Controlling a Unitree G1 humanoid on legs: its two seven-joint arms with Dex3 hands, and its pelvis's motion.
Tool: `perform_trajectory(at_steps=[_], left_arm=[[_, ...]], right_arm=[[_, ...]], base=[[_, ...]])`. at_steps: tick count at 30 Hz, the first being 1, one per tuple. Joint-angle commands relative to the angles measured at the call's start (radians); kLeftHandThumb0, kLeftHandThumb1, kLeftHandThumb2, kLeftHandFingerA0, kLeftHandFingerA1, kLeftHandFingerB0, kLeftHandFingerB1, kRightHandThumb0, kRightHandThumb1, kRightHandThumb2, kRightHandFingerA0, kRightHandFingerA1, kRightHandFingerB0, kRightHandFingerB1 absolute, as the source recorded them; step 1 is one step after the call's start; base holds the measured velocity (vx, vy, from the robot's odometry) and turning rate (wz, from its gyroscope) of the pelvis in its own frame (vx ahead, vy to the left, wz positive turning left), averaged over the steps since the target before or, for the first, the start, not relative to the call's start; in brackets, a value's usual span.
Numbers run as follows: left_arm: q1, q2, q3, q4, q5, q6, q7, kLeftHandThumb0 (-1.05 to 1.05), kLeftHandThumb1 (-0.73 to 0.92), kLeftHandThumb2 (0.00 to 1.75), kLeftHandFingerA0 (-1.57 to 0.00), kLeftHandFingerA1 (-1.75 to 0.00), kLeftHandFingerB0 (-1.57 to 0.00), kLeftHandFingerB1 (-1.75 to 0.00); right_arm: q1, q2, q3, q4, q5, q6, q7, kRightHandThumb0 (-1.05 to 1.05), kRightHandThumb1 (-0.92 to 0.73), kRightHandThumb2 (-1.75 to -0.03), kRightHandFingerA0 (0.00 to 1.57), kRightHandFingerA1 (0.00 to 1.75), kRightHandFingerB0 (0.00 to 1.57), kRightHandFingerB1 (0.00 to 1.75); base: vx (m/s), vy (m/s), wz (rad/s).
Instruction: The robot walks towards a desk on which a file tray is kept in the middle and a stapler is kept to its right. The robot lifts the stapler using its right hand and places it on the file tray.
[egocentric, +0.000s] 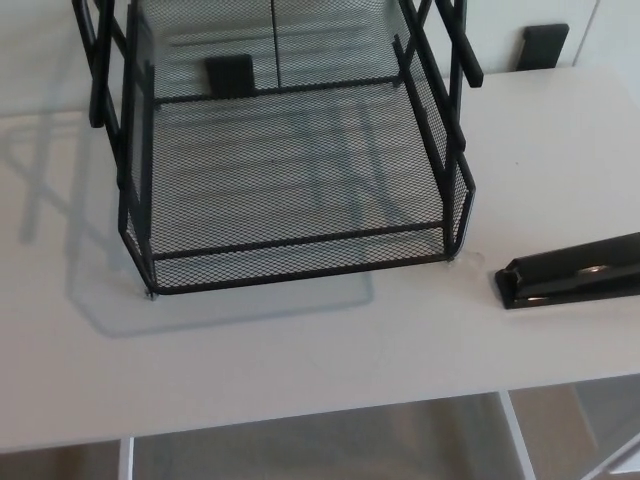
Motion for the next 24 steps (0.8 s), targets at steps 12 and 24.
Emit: perform_trajectory(at_steps=[12, 24], left_arm=[[-0.193, 0.071, 0.31, 0.032, -0.189, -0.112, -0.018, -1.05, 0.86, 0.68, -0.19, -1.72, -0.16, -1.57], [-0.148, 0.058, 0.286, 0.036, -0.139, -0.137, -0.004, -1.05, 0.79, 0.84, -0.28, -1.75, -0.14, -1.54]], right_arm=[[-0.376, 0.02, -0.325, -0.014, 0.226, 0.059, -0.084, -0.85, -0.6, -0.94, 0.02, 0.31, 0.0, 0.06], [-0.797, -0.146, -0.382, -0.157, 0.207, 0.105, -0.227, -1.05, -0.68, -0.68, 0.64, 1.68, 0.49, 1.46]], base=[[0.0, -0.001, 0.02], [0.0, -0.005, 0.02]])
